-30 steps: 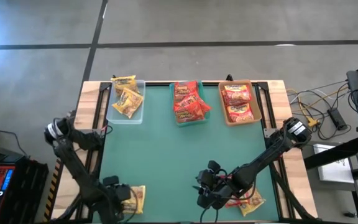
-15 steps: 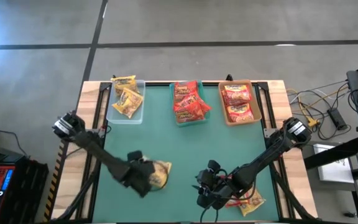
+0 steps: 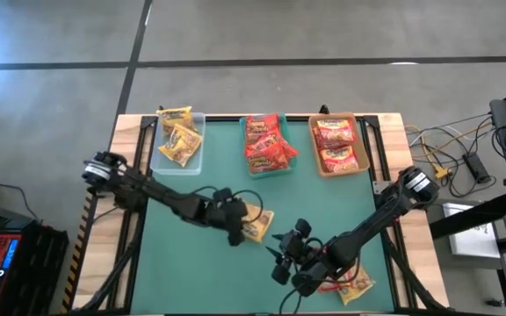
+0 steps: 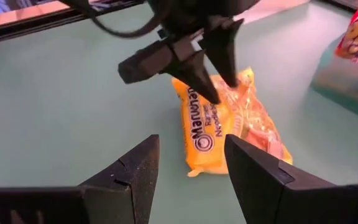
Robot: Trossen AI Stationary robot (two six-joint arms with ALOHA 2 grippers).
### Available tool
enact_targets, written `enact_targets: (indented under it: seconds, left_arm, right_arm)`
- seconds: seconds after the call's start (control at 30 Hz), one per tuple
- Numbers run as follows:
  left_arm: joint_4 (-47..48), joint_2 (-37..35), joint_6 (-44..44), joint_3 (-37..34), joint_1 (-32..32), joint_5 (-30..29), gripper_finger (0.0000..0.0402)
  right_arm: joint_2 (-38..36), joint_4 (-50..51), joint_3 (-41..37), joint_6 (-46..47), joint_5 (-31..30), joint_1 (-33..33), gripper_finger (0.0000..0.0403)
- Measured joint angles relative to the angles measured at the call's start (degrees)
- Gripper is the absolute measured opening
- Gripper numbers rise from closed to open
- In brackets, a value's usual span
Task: Sort Maruchan noodles
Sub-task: Put the yellow noodle pack into the transparent bin
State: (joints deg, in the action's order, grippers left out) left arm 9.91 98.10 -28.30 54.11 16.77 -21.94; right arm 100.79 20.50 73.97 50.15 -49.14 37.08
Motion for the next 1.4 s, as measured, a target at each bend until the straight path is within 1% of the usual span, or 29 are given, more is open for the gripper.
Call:
enact_targets:
  seconds: [0.1,0.2,0.27,0.37,0.5,0.57,0.67,0.77,0.87,0.97,1.07,1.2,1.27,1.4]
  left_arm:
    - [-1.43,-0.28,2.39,0.44,-1.63,-0.01,0.0144]
    - [0.49,-1.94,3.19,0.96,-1.84,0.03,0.0139]
    - [4.51,-3.22,3.33,1.01,-1.29,1.51,0.0137]
    - [13.14,-5.5,1.62,0.87,-0.2,3.52,0.0136]
    - [24.93,-9.51,-2.4,0.59,0.76,1.66,0.0136]
    - [26.43,-11.06,-4.26,-0.52,0.84,0.06,0.0136]
    - [21.56,-12.12,-5.95,-2.72,0.71,-1.14,0.0136]
    - [12.9,-11.31,-4.95,-5.23,0.69,-1.17,0.0136]
    - [3.58,-10.43,-3.15,-7.47,0.69,-1.13,0.0136]
    - [-1.75,-9.65,-2.58,-9.44,0.69,-1.08,0.0136]
    - [-3.96,-9.6,-3.55,-11.05,0.69,-0.92,0.0136]
    - [-8.84,-8.91,-6.0,-13.32,0.75,2.29,0.0136]
    - [-13.01,-8.44,-7.05,-14.44,0.92,4.8,0.0136]
    - [-17.25,-7.84,-6.79,-14.84,1.04,6.03,0.0136]
  right_arm:
    - [1.95,-1.94,0.0,0.31,-0.61,-0.36,0.0173]
    - [5.15,-5.39,0.0,1.85,-0.49,-0.94,0.0173]
    - [7.41,-7.14,0.15,2.52,-0.4,-1.25,0.0173]
    - [10.6,-10.3,0.71,4.17,-0.4,-1.93,0.0173]
    - [13.8,-15.56,1.46,4.04,0.17,-3.65,0.0173]
    - [15.05,-15.11,2.11,2.99,1.94,-4.92,0.0173]
    - [16.33,-15.04,2.58,2.78,6.36,-6.83,0.0173]
    - [17.14,-14.34,2.58,2.8,10.46,-8.41,0.0173]
    - [17.14,-11.43,2.49,3.38,12.13,-9.36,0.0173]
    - [16.32,-5.17,2.47,4.28,12.35,-9.71,0.0173]
    - [15.83,1.03,2.51,4.28,11.55,-9.88,0.0173]
    - [15.53,7.44,2.45,4.18,9.84,-10.9,0.0173]
    - [15.3,9.22,2.43,3.0,9.29,-11.52,0.0173]
    - [14.57,10.3,2.73,-1.02,9.29,-11.84,0.0173]
